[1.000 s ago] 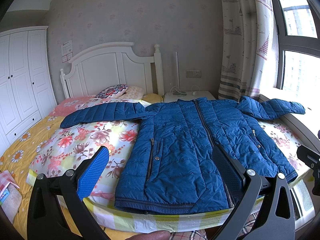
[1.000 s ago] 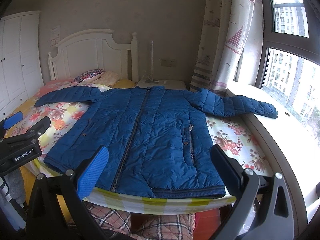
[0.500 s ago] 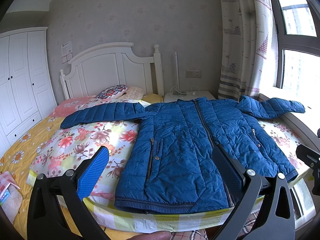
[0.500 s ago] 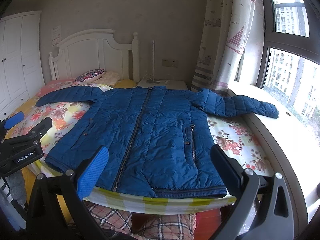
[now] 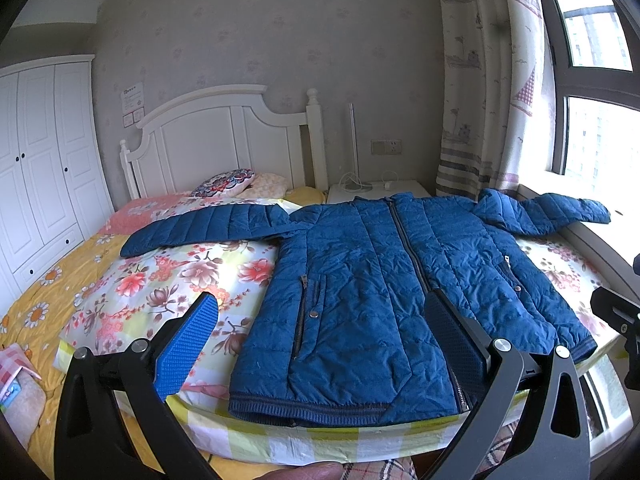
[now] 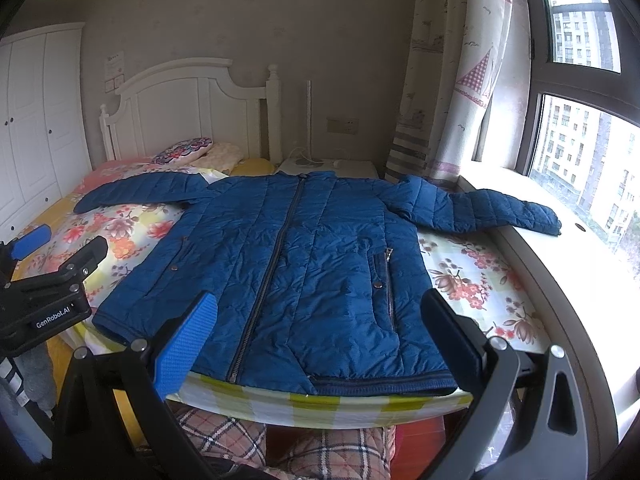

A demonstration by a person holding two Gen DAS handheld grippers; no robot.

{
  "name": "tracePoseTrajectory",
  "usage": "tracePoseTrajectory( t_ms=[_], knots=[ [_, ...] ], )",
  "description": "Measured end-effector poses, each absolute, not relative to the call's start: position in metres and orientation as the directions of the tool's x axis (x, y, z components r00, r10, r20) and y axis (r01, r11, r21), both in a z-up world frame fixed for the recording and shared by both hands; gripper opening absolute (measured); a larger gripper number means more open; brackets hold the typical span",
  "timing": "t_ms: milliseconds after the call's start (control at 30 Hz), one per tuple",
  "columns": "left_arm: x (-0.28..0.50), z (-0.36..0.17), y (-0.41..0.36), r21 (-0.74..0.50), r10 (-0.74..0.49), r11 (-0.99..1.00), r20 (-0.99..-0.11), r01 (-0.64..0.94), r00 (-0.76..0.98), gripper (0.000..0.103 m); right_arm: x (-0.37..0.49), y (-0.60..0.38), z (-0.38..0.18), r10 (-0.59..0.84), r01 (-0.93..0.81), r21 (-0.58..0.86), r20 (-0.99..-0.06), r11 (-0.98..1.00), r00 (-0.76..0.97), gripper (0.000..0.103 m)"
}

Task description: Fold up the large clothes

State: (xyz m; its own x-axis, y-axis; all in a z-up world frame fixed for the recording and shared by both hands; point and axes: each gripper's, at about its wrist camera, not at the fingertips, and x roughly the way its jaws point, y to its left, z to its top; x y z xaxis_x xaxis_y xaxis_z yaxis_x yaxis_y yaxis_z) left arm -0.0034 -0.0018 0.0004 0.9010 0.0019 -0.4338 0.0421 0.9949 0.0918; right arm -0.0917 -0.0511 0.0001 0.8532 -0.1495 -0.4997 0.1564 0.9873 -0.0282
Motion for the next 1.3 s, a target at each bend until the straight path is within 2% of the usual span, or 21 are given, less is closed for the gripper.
tracePoseTrajectory(
  t_ms=[467, 700, 867, 1000, 1133, 1300],
  knots=[
    [0.014, -0.019, -0.007, 0.109, 0.001, 0.992, -0.473, 0.058, 0.881, 0.099, -0.074, -0.052, -0.014, -0.116, 0.126, -0.018, -0.526, 0.992, 0.843, 0.101],
    [0.091, -0.042, -0.03, 0.086, -0.031, 0.992, -0.563, 0.095, 0.826, 0.099, -0.007, -0.077, -0.036, -0.083, 0.106, 0.008, -0.566, 0.994, 0.82, 0.101],
    [0.195, -0.068, -0.048, 0.091, -0.035, 0.987, -0.671, 0.129, 0.741, 0.099, 0.055, -0.137, -0.061, -0.123, 0.225, 0.078, -0.642, 0.971, 0.756, 0.101],
    [0.262, -0.093, -0.044, 0.099, -0.03, 0.984, -0.726, 0.147, 0.687, 0.099, 0.082, -0.217, -0.084, -0.153, 0.376, 0.202, -0.667, 0.904, 0.729, 0.101],
    [0.303, -0.118, -0.026, 0.093, -0.009, 0.988, -0.756, 0.121, 0.654, 0.099, 0.104, -0.302, -0.105, -0.161, 0.5, 0.339, -0.678, 0.797, 0.717, 0.101],
    [0.332, -0.16, 0.004, -0.006, -0.069, 0.993, -0.835, 0.115, 0.546, 0.099, 0.149, -0.386, -0.112, -0.243, 0.6, 0.382, -0.664, 0.703, 0.707, 0.1]
  ],
)
